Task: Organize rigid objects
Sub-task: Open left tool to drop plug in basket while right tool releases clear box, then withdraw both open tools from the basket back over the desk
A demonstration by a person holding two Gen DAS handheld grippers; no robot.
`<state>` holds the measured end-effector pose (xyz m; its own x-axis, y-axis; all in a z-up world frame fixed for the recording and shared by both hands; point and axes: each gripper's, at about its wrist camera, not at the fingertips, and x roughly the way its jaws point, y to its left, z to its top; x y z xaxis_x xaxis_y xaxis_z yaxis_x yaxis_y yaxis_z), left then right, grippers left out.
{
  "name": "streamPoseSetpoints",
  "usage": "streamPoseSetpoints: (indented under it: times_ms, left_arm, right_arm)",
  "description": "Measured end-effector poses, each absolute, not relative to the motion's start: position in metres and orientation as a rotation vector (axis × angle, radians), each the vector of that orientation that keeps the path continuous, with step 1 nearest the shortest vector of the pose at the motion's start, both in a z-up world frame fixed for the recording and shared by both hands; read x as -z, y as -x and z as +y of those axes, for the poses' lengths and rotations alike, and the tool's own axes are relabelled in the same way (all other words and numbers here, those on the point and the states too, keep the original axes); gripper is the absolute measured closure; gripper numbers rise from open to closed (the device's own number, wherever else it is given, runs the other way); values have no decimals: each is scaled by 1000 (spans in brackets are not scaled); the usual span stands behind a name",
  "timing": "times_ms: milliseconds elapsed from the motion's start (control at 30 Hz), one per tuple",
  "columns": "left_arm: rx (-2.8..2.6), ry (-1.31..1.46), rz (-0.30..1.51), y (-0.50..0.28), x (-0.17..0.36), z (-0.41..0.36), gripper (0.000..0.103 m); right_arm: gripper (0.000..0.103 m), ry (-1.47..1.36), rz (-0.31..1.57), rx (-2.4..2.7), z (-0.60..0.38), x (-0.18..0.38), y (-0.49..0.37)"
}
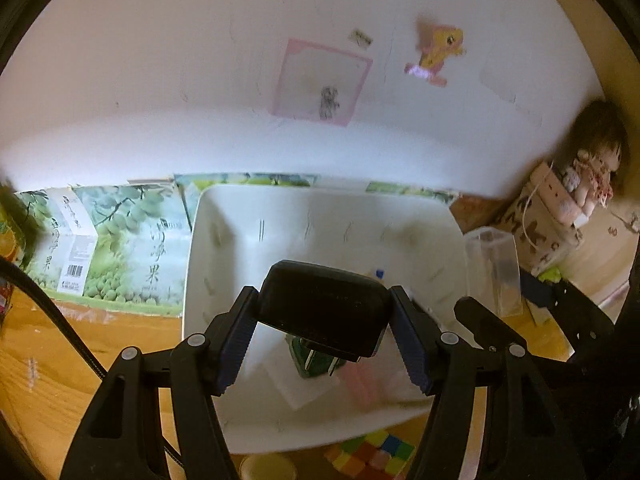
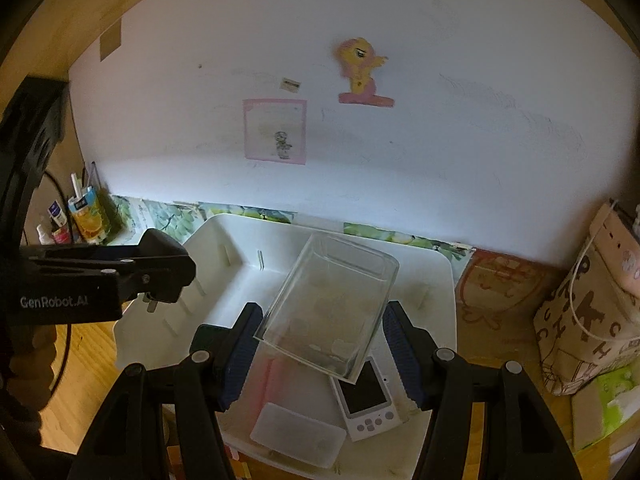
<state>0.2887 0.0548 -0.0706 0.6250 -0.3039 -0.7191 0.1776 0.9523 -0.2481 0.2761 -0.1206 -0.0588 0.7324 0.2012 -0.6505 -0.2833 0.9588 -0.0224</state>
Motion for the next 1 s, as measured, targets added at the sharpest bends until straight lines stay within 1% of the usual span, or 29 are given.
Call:
streamPoseSetpoints:
  times_ms: [333, 367, 400, 500, 567, 600, 1000]
  left_arm:
    - [273, 197, 804, -285, 76, 57, 34]
    - [273, 203, 799, -284, 75, 57, 34]
    - [272, 207, 794, -282, 74, 58, 34]
    - [261, 210, 783, -278, 69, 60, 34]
    - [256, 216, 764, -274, 63, 63, 29]
    - [251, 216, 754, -271, 60, 64, 24]
    - [192, 242, 640, -230, 18, 74, 23]
  right_arm:
    - [40, 83, 694, -271, -125, 60, -278]
    - [37, 82, 694, -274, -125, 59, -277]
    - [32, 82, 694, -276, -125, 59, -277]
    - [26, 72, 681, -286, -126, 55, -274]
    - [22, 65, 674, -295, -126, 53, -271]
    - [22, 63, 668, -298, -126, 51, -270]
    - [21, 34, 574, -359, -131, 21, -242]
